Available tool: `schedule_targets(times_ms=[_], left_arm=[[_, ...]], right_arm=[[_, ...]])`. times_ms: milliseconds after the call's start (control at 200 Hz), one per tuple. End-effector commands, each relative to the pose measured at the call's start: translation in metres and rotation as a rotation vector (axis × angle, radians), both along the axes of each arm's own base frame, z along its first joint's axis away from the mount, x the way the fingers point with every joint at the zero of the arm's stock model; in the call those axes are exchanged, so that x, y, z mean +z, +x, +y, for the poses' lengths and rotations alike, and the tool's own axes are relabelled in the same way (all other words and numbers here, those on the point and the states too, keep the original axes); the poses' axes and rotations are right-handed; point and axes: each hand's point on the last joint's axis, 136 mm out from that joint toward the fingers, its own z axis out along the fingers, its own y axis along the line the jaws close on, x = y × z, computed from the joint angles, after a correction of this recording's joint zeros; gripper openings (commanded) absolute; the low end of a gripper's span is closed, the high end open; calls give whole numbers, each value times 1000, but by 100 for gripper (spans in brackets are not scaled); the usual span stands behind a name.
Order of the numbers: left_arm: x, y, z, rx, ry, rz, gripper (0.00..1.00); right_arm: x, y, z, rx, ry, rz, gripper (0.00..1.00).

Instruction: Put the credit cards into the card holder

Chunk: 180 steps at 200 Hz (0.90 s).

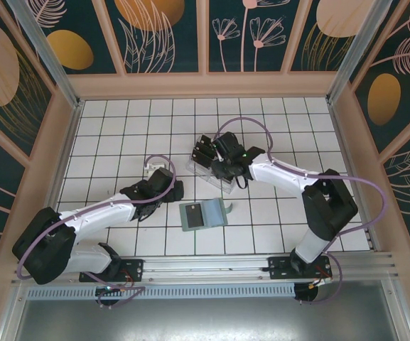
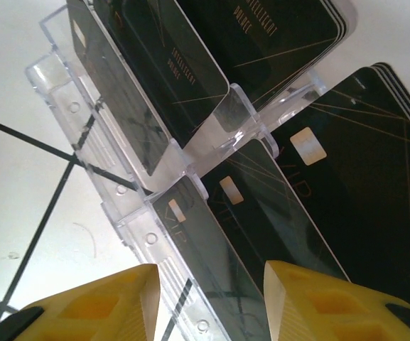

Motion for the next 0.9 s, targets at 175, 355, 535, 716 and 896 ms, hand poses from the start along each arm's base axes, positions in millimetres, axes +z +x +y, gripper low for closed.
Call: schedule_targets(times_ms=[175,355,535,716,896], left_arm=[[6,5,-2,-5,-7,-11,99],[6,4,-2,-3,-12,-12,99],[6,4,-2,-2,-16,-12,99],[8,4,-2,-4,-16,-17,99],[8,5,-2,-5,-13,-18,99]], right_arm=[[-13,4,-1,26,-155,-44,41],[-19,-1,3,48,-162,-30,33],[-13,-5,8,71,-131,-24,19],[-11,-9,12,93,-108,-13,14],[-18,-13,14,118,-113,14,23]])
